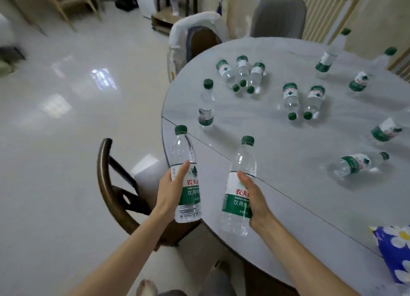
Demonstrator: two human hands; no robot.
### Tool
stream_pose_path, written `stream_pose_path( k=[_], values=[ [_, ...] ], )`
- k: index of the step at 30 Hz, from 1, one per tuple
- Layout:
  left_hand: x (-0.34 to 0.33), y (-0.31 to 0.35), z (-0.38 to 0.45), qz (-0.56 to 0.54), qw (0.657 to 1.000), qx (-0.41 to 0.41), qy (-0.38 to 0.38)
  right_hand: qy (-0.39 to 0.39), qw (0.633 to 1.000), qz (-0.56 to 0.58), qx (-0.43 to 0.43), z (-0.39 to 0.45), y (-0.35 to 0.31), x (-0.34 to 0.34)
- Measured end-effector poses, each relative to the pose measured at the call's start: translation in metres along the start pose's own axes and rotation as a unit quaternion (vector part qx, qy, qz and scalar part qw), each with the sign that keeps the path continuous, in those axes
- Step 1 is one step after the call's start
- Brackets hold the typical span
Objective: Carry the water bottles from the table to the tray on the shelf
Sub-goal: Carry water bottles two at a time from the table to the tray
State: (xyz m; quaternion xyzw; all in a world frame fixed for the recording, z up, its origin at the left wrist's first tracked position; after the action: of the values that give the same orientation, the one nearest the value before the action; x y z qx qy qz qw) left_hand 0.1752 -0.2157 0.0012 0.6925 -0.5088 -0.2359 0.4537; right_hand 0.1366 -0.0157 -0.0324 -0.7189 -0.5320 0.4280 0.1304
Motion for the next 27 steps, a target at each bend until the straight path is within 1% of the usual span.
stream_pose_path(
  k=[2, 4, 5, 8, 13, 17, 21, 27],
  values=[
    [0.044, -0.001, -0.007, -0.036, 0.999, -0.005, 0.021, -0.038, 0.999, -0.018, -0.016, 0.002, 0.015, -0.045],
    [0.079, -0.005, -0.012, -0.050, 0.998, -0.003, 0.037, -0.064, 0.997, -0.034, -0.022, 0.008, 0.029, -0.078],
    [0.108, -0.009, -0.015, -0.060, 0.997, 0.000, 0.052, -0.079, 0.995, -0.045, -0.028, 0.010, 0.043, -0.104],
    [0.193, -0.027, -0.021, -0.072, 0.993, 0.002, 0.094, -0.111, 0.991, -0.059, -0.050, 0.014, 0.092, -0.179],
    [0.342, -0.057, -0.034, -0.099, 0.982, 0.021, 0.161, -0.166, 0.979, -0.073, -0.095, 0.008, 0.191, -0.311],
    [0.443, -0.073, -0.039, -0.120, 0.969, 0.034, 0.213, -0.205, 0.963, -0.115, -0.133, 0.006, 0.253, -0.392],
    [0.523, -0.085, -0.024, -0.158, 0.952, 0.046, 0.257, -0.248, 0.939, -0.182, -0.154, 0.023, 0.302, -0.472],
    [0.648, -0.081, 0.035, -0.189, 0.926, 0.042, 0.324, -0.288, 0.913, -0.231, -0.172, 0.081, 0.364, -0.613]
  ],
)
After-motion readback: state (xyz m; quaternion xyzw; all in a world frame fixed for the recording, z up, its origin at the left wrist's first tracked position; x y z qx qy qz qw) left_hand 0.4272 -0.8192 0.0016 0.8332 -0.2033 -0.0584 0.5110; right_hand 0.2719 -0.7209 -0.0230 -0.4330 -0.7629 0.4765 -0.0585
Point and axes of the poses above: each hand's wrist, its own z-axis towards the middle knuckle, its own x-axis out of the back of the hand, y = z × x, the point moved 6 cm from there along z, towards the middle knuckle, and after that the axes turned 11 degrees about z, right-handed, at the moved point
